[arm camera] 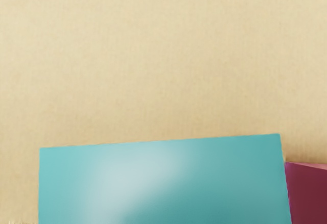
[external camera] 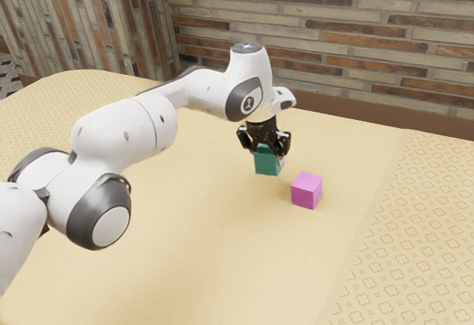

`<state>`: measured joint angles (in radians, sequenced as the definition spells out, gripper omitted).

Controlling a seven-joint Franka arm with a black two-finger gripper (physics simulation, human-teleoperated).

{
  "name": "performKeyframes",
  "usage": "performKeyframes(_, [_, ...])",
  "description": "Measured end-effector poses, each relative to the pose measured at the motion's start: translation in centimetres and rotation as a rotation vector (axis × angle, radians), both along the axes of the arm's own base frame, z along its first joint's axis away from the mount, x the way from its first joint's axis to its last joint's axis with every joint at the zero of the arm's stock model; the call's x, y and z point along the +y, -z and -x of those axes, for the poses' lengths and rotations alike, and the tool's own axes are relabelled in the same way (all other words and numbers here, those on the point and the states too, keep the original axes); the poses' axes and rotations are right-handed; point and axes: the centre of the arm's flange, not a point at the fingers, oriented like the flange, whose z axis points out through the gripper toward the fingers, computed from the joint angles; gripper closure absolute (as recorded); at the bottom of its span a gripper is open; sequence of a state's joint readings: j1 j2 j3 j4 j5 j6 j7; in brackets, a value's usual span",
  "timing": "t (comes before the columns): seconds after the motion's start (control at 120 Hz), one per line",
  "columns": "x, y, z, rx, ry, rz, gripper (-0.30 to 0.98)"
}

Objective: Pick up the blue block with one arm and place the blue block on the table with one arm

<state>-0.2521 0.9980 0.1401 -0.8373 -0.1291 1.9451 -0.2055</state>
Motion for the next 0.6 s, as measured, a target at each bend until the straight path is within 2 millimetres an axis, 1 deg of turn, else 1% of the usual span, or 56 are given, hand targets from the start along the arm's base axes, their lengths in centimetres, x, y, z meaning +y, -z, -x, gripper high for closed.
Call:
performKeyframes(0.083, [0.2,0.5,0.0,0.009,-0.003,-0.002,0.33])
performKeyframes(0.2, [0.2,0.9,0.2,0.020,-0.004,0.004,0.22])
performKeyframes(0.3, [0.0,0.6,0.2,0.020,-0.003,0.012,0.13])
performKeyframes(0.317, [0.1,0.4,0.2,0.017,-0.004,0.013,0.12])
performKeyframes(0.35, [0.1,-0.8,0.3,0.007,-0.003,0.017,0.11])
performKeyframes(0.408, [-0.1,-4.5,0.6,-0.025,0.000,0.026,0.08])
performKeyframes(0.45, [-0.1,-6.2,0.8,-0.037,0.002,0.030,0.07])
performKeyframes(0.508, [0.0,-7.2,1.0,-0.040,0.004,0.031,0.05])
performKeyframes(0.6, [0.5,-7.6,1.1,-0.038,0.014,0.030,0.03])
